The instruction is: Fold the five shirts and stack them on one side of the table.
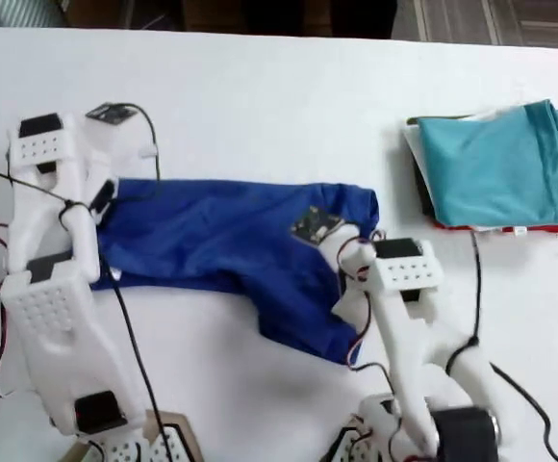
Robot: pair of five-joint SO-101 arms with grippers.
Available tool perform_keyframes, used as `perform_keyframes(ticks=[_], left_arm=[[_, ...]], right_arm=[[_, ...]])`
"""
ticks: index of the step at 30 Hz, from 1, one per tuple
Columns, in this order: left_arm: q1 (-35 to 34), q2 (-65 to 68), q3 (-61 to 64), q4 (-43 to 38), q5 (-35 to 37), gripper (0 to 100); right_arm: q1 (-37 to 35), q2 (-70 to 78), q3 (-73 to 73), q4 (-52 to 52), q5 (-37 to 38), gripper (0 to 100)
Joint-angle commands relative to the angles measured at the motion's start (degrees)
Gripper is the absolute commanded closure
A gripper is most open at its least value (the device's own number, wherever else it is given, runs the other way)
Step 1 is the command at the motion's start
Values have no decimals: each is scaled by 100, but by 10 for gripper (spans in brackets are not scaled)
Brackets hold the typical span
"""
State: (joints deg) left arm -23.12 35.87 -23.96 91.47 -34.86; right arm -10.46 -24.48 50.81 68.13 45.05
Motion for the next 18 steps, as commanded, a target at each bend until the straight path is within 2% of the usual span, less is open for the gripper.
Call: perform_keyframes(ticks=[1,5,11,14,18], left_arm=[[-26,0,-224,88,-9,918],[-18,132,-145,-88,26,911],[-18,308,-145,-176,35,912],[-18,308,-154,-167,35,912],[-26,264,-154,-132,35,912]], right_arm=[[-224,-971,-299,479,18,978],[-892,-1543,-281,769,-352,961],[-2026,-1112,123,462,-659,789],[-2448,-664,519,-48,-695,801],[-2466,-84,677,-611,-695,819]])
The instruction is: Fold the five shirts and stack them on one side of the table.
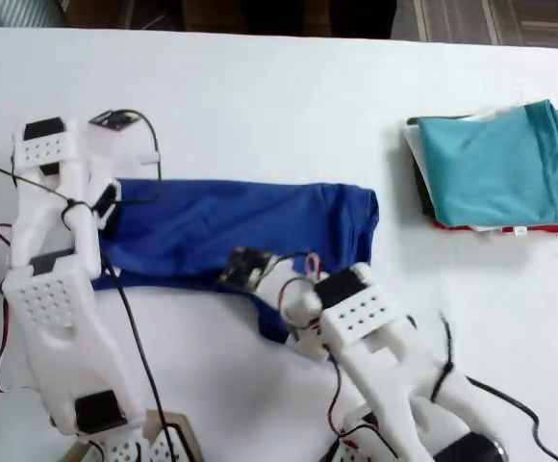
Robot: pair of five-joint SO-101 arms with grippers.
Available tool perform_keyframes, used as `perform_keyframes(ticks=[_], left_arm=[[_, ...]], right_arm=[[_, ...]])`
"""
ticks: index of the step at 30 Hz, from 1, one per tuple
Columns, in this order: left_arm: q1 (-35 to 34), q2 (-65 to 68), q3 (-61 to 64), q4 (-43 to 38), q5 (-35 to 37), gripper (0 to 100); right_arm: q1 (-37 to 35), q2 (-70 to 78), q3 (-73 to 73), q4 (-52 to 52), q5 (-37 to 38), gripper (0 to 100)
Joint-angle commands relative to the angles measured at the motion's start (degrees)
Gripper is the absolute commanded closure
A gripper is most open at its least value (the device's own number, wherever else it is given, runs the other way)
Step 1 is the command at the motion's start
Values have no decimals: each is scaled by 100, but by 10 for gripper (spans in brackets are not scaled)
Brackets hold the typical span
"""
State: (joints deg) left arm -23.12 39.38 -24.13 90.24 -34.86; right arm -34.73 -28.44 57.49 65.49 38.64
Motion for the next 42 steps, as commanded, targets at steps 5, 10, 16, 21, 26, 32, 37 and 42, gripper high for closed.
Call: perform_keyframes(ticks=[5,10,16,21,26,32,37,42], left_arm=[[-53,-88,-136,-9,26,912],[-53,-88,-136,-9,26,912],[-53,-79,-101,-9,26,912],[-53,-79,-110,-9,18,912],[-44,-44,-119,-9,18,912],[-18,-70,-136,-9,35,910],[-18,-79,-136,-9,35,910],[-18,-88,-145,0,44,910]], right_arm=[[233,620,0,-585,-18,819],[523,620,0,-567,-9,973],[778,611,0,-541,-9,978],[954,48,-70,-198,44,979],[1332,-954,-457,760,923,979],[1754,-1138,-457,1305,1468,979],[1631,-1130,26,1095,1547,978],[1587,-1130,695,382,1521,978]])
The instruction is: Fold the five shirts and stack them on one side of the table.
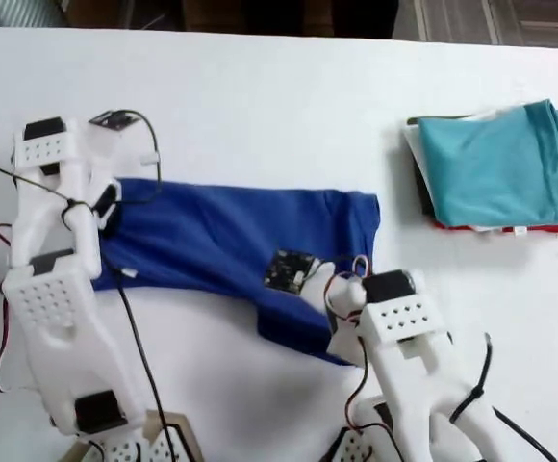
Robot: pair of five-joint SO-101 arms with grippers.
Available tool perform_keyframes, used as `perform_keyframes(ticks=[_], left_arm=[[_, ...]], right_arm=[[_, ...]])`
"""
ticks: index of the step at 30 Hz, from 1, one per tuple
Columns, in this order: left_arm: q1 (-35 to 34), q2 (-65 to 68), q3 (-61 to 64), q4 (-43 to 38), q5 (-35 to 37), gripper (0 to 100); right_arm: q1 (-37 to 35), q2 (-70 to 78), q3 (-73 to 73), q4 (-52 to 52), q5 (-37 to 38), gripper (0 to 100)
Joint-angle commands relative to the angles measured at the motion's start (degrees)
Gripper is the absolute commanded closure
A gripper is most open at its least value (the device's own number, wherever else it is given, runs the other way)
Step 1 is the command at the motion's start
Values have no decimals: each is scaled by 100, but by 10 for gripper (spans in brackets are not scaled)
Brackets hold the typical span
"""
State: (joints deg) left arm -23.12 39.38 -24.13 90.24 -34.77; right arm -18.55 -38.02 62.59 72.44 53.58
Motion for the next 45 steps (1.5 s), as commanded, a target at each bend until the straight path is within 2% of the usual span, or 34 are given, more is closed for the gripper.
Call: perform_keyframes(ticks=[1,3,5,7,9,14,18,19,25,33,36,41,45], left_arm=[[-18,-97,-145,0,35,910],[-18,-97,-145,0,35,910],[-18,-97,-145,0,35,910],[-18,-97,-145,0,35,910],[-26,-97,-145,9,35,910],[-62,-97,-523,440,26,912],[-70,-97,-1481,1125,26,945],[-70,-97,-1745,1187,35,980],[176,88,-2492,1064,536,972],[791,1310,-2571,484,879,972],[659,1793,-2941,387,879,972],[123,2505,-4286,404,818,972],[-70,3024,-5015,475,396,973]], right_arm=[[-31,-171,220,-374,26,977],[-31,-215,202,-391,18,963],[-4,-224,35,-295,-18,899],[4,-224,-369,4,-273,827],[-31,-233,-1020,470,-475,808],[391,-163,-3209,1077,-1204,862],[1033,215,-3710,207,-2048,988],[1077,462,-3666,4,-2145,968],[1051,2695,-4079,-901,-2198,978],[1015,5385,-5864,-725,-2207,978],[1068,6088,-6462,-576,-2198,978],[1156,7240,-7701,-541,-2154,978],[1156,8189,-9055,-75,-2154,978]])
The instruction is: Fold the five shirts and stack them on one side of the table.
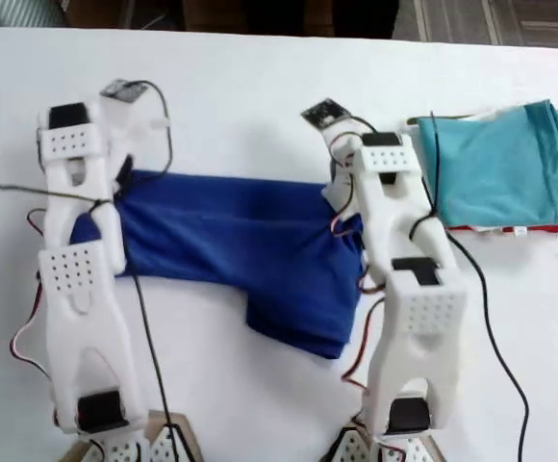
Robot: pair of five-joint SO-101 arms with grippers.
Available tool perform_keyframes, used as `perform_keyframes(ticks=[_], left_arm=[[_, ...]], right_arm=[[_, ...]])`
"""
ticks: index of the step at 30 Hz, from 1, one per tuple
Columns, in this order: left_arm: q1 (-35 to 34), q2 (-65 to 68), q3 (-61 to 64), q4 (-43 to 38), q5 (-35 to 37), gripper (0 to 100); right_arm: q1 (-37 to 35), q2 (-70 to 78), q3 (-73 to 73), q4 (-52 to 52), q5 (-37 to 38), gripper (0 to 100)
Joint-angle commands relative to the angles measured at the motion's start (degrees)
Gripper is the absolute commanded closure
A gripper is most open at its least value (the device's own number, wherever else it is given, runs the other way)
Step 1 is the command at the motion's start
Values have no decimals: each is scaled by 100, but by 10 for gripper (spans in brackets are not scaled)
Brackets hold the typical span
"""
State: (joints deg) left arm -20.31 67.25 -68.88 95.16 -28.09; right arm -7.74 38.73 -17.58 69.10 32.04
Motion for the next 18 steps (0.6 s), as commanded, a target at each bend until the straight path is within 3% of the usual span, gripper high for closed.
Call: perform_keyframes(ticks=[1,8,13,18], left_arm=[[-369,325,-620,-18,-325,973],[-431,492,-1042,0,-325,973],[-369,484,-1921,738,-316,973],[-501,-70,-1798,756,-308,972]], right_arm=[[75,725,-1398,426,0,978],[57,1727,-4018,1763,0,978],[-57,1789,-5503,3134,-26,978],[84,1560,-6092,3248,-193,978]])
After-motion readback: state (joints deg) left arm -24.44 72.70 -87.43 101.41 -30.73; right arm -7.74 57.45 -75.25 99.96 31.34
